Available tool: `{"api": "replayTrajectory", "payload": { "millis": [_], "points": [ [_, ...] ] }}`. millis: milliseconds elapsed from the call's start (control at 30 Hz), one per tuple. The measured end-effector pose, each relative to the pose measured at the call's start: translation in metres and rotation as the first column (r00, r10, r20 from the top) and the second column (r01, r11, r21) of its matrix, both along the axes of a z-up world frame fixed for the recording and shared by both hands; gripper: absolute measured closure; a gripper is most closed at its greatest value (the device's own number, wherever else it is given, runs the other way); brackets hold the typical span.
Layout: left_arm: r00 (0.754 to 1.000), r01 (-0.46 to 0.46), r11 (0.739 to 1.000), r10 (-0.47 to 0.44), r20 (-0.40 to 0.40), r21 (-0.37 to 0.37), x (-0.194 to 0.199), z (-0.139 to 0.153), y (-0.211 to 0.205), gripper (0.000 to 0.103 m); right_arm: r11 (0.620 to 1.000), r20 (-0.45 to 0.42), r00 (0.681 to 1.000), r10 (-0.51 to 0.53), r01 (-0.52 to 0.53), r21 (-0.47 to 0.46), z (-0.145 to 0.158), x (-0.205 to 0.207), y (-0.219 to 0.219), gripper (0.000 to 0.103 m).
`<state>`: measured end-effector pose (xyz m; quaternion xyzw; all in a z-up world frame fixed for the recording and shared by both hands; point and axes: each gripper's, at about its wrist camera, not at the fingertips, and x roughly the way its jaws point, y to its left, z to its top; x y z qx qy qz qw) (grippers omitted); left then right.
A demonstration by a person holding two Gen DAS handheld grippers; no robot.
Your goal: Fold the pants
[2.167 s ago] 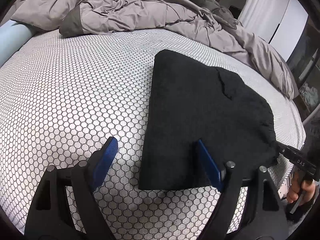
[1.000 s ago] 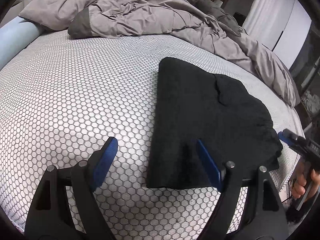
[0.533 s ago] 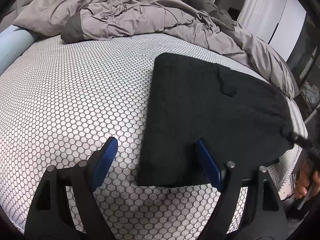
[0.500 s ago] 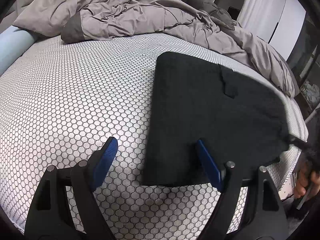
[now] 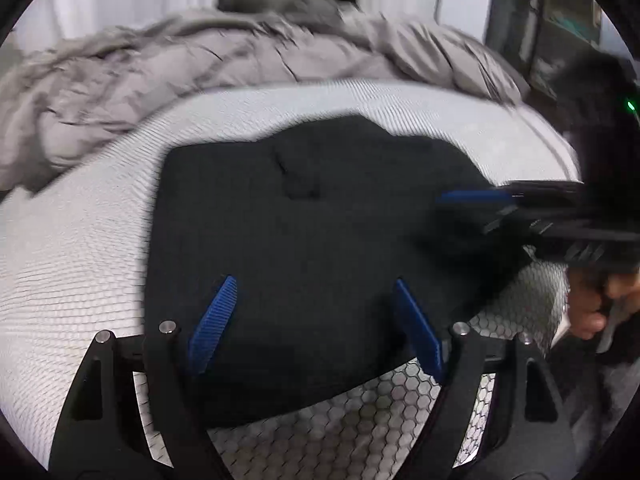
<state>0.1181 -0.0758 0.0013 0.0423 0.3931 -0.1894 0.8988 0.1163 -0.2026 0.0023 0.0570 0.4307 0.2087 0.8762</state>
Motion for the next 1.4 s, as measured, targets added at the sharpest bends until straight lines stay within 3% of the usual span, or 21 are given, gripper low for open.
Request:
{"api": "replayTrajectory", "payload": {
  "millis": [100,233,300,400,500,567,633,667,800,900,967,1100,1167,1200,1267,1400],
  "points": [
    [0.998,-0.028,0.998,0.031,-0.046,0.05,0.009,-0.016,0.003,0.024,0.987,-0.039,0.998,0.041,-0.046,-0.156,-0.029,0.012,0.02,0.076],
    [0.998,-0.051,0.996,0.053,-0.025,0.067,0.0,-0.017,0.016,0.024,0.883,0.102,0.995,-0.004,0.051,-0.466,-0.022,-0.009,0.021,0.076],
    [0.998,-0.062,0.995,0.063,-0.015,0.082,-0.007,-0.019,0.021,0.024,0.864,0.124,0.992,0.005,0.058,-0.5,-0.019,-0.021,0.017,0.07],
    [0.997,-0.08,0.994,0.081,-0.01,0.081,-0.018,-0.021,0.029,0.024,0.875,0.121,0.993,-0.012,0.069,-0.478,-0.018,-0.024,0.01,0.064],
    [0.994,-0.105,0.991,0.106,-0.006,0.086,-0.024,-0.018,0.031,0.024,0.92,0.147,0.989,-0.024,0.079,-0.385,-0.001,-0.029,0.001,0.06],
    [0.994,-0.111,0.989,0.112,-0.005,0.095,-0.021,-0.014,0.029,0.024,0.948,0.17,0.985,-0.037,0.088,-0.307,0.011,-0.029,-0.002,0.052],
    [0.99,-0.139,0.986,0.139,0.008,0.093,-0.02,-0.007,0.032,0.024,0.956,0.164,0.986,-0.02,0.067,-0.285,0.015,-0.018,0.007,0.035],
    [0.988,-0.154,0.985,0.154,0.012,0.082,-0.019,-0.004,0.036,0.024,0.956,0.15,0.989,0.009,0.036,-0.291,0.015,-0.005,0.016,0.035],
    [0.984,-0.18,0.982,0.178,0.027,0.051,0.007,0.009,0.041,0.024,0.948,0.067,0.997,0.047,-0.024,-0.317,0.001,0.035,0.036,0.028],
    [0.981,-0.188,0.978,0.192,-0.035,0.089,0.038,-0.003,0.042,0.022,0.928,-0.028,0.999,0.028,-0.037,-0.371,-0.029,0.055,0.045,0.029],
    [0.975,-0.203,0.977,0.207,-0.075,0.057,0.047,-0.009,0.05,0.015,0.907,-0.01,0.999,0.038,-0.039,-0.419,-0.031,0.05,0.045,0.029],
    [0.956,-0.26,0.966,0.257,-0.143,-0.005,0.051,-0.015,0.071,0.015,0.861,0.044,0.999,0.009,0.014,-0.508,-0.02,0.035,0.02,0.031],
    [0.952,-0.278,0.961,0.276,-0.133,0.006,0.047,-0.015,0.075,0.017,0.831,0.075,0.996,-0.045,0.079,-0.55,-0.019,0.028,0.006,0.029],
    [0.951,-0.287,0.958,0.288,-0.117,0.021,0.043,-0.012,0.075,0.022,0.838,0.072,0.995,-0.062,0.091,-0.539,-0.018,0.024,0.001,0.027],
    [0.953,-0.292,0.956,0.294,-0.079,0.033,0.034,-0.001,0.072,0.026,0.889,0.071,0.994,-0.078,0.101,-0.446,-0.006,0.018,-0.009,0.027],
    [0.973,-0.23,0.973,0.231,0.02,-0.026,0.037,0.029,0.053,0.026,0.944,0.128,0.988,-0.087,0.123,-0.307,0.021,0.019,-0.014,0.024]
  ]
}}
